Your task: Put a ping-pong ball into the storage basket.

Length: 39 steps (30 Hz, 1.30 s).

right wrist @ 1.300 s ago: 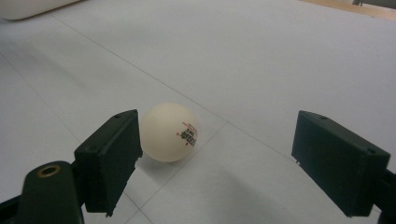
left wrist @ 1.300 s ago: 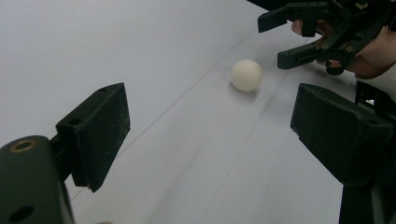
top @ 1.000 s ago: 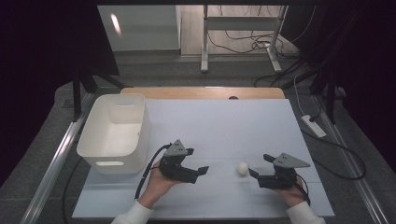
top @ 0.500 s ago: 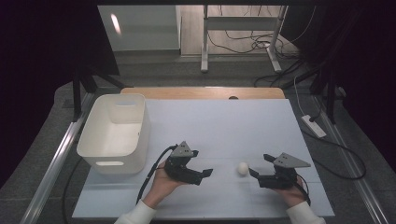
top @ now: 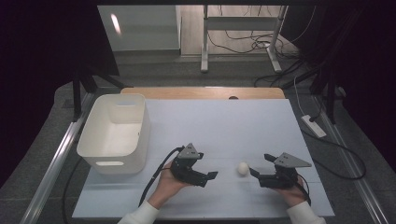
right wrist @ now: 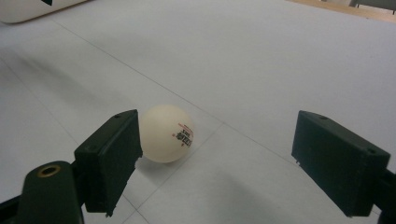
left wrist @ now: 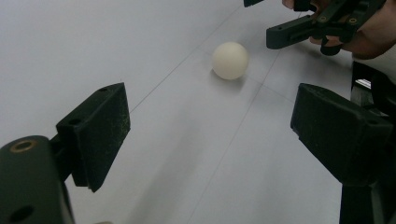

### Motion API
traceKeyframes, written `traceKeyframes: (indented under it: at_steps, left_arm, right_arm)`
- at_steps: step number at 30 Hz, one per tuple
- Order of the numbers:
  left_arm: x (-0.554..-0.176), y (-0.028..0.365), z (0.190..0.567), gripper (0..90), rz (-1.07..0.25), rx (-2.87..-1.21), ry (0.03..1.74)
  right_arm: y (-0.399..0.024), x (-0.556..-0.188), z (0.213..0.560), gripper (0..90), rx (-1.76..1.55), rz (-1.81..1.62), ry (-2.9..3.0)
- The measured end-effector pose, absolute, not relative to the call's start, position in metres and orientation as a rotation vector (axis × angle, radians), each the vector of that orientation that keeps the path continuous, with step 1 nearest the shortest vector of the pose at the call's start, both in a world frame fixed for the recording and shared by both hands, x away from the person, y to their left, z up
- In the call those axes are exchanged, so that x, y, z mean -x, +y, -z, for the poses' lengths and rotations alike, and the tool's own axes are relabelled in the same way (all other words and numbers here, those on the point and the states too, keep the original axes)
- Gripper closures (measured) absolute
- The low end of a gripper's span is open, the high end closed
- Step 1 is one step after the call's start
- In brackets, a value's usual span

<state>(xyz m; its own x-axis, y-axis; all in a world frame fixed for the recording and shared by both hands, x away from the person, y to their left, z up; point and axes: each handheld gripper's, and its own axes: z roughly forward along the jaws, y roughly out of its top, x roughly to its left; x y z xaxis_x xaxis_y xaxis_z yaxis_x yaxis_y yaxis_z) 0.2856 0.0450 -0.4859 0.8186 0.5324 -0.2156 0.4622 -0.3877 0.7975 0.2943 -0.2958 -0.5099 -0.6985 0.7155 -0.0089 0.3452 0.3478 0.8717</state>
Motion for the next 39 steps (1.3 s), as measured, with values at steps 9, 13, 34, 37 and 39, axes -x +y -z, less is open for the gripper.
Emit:
traceKeyframes:
  at_steps: [9,13,34,37,39]
  left_arm:
    - [-0.29,0.034,0.491,13.3,-0.074,-2.061,0.721]
    - [-0.293,0.028,0.493,13.4,-0.07,-2.072,0.71]
    - [-0.31,-0.014,0.502,13.4,-0.03,-2.131,0.668]
    - [-0.312,-0.018,0.505,13.4,-0.022,-2.134,0.67]
    - [-0.312,-0.019,0.505,13.4,-0.022,-2.135,0.67]
  right_arm:
    - [-0.296,-0.294,0.509,15.5,-0.936,-1.3,2.221]
    - [-0.297,-0.294,0.509,15.5,-0.939,-1.3,2.217]
    - [-0.298,-0.295,0.508,15.5,-0.943,-1.306,2.213]
    - [-0.299,-0.295,0.508,15.5,-0.943,-1.308,2.213]
    - [-0.299,-0.295,0.508,15.5,-0.944,-1.307,2.212]
